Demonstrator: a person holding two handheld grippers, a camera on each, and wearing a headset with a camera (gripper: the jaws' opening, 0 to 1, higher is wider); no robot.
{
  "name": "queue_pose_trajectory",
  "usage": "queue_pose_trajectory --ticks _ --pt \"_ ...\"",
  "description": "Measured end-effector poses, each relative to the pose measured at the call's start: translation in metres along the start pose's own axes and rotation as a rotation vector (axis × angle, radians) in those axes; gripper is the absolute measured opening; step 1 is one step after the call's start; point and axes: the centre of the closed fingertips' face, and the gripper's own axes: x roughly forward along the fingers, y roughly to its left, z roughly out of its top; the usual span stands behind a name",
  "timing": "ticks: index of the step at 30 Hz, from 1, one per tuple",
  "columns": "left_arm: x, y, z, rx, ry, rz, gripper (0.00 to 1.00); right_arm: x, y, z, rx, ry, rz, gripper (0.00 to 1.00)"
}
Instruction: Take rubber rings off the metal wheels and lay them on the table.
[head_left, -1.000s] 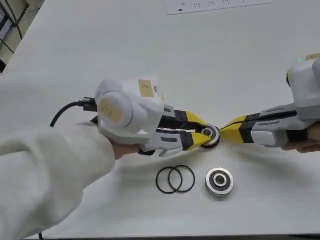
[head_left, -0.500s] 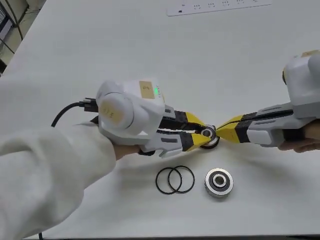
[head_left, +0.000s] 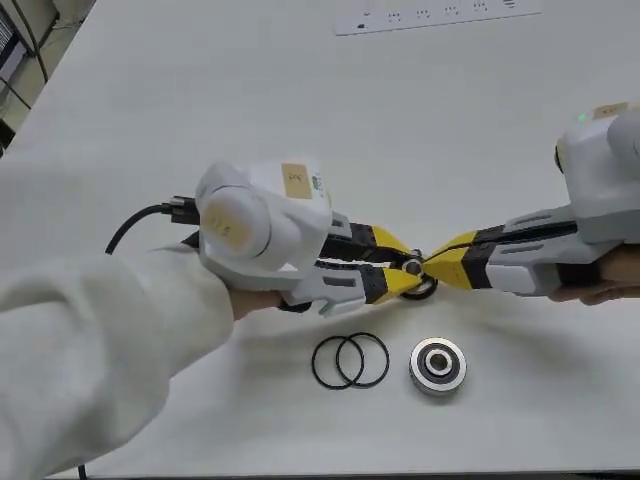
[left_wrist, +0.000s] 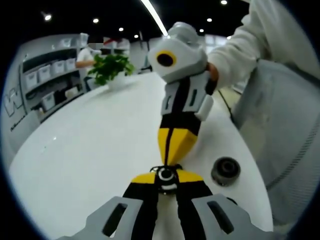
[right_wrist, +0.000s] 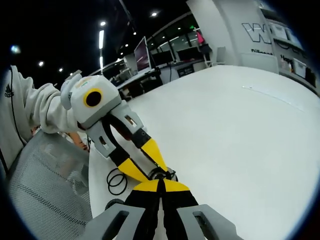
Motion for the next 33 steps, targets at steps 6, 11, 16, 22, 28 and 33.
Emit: queue_pose_trajectory --ticks 6,11,16,22,28,33 --pt "0.000 0.000 0.000 0.004 0.005 0.007 0.14 0.001 0.004 0.005 -0.011 -0.012 0.012 0.00" --pt "0.000 -0.001 0.001 0.009 0.018 0.020 0.14 -0.001 -0.001 0.004 0.015 -0.010 -0.001 0.00" --pt "-0.001 -0.004 0.004 -0.021 0.019 0.015 0.18 -0.003 -0.001 0.006 0.019 -0.006 -0.009 0.00" --pt "-0.008 -0.013 0.010 -0.004 0.015 -0.004 0.23 -0.007 0.000 0.008 0.004 0.000 -0.018 0.00" --pt "-0.021 -0.016 0.025 -0.001 -0.021 0.009 0.29 -0.014 0.005 0.014 -0.022 -0.005 -0.028 0.00" --pt "-0.038 -0.013 0.042 -0.005 -0.064 0.043 0.34 -0.021 0.008 0.019 -0.033 -0.016 -0.039 0.00"
